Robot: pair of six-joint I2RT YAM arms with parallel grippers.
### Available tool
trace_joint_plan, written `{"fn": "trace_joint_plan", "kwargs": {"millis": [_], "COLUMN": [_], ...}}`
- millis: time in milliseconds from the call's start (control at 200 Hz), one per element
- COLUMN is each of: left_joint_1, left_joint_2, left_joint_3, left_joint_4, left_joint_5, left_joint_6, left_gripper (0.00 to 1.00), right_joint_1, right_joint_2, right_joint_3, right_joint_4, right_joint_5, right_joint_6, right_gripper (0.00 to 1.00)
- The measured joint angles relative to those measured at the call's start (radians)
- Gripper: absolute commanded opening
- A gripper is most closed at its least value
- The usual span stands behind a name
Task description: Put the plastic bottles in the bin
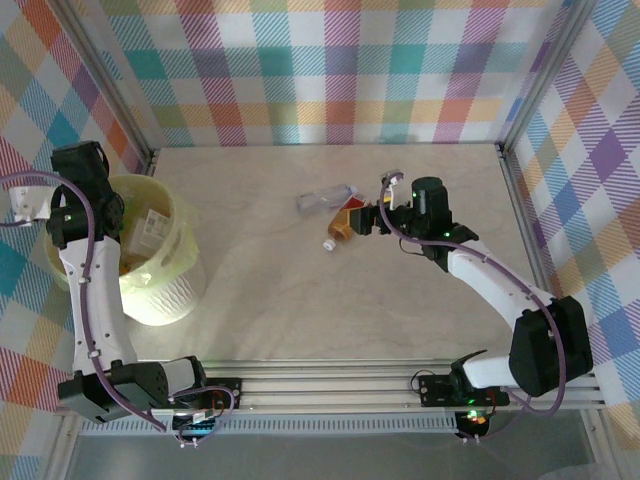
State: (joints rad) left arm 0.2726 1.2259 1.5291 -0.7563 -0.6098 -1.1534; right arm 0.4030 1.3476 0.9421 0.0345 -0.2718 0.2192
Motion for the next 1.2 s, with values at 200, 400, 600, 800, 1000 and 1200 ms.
{"fn": "trace_joint_plan", "kwargs": {"millis": [200, 400, 600, 800, 1000, 1200], "left_joint_1": [-0.103, -0.240, -0.393, -0.490, -0.557, -0.581], "left_joint_2": [0.008, 0.048, 0.124, 0.151, 0.175, 0.195], "left_joint_3": [0.000, 0.002, 0.014, -0.022, -0.079, -0.174], "left_joint_4": [0.132, 0.269, 0.352, 0.417, 0.478, 0.510], "left_joint_5": [0.147, 0.263, 0.396, 0.523, 0.629, 0.700], "left_joint_6": [0.109, 0.221, 0.319, 0.359, 0.363, 0.357], "left_gripper": [1.00, 1.00, 1.00, 1.00, 1.00, 1.00], "right_joint_1": [0.000, 0.000, 0.000, 0.000, 0.012, 0.070], "right_joint_2": [0.000, 0.061, 0.100, 0.159, 0.266, 0.372], "right_joint_3": [0.000, 0.016, 0.015, 0.015, 0.040, 0.164], "right_joint_4": [-0.008, -0.095, -0.130, -0.131, -0.159, -0.195], "right_joint_5": [0.152, 0.216, 0.246, 0.222, 0.177, 0.202], "right_joint_6": [0.151, 0.235, 0.315, 0.370, 0.414, 0.434], "right_gripper": [1.00, 1.00, 1.00, 1.00, 1.00, 1.00]}}
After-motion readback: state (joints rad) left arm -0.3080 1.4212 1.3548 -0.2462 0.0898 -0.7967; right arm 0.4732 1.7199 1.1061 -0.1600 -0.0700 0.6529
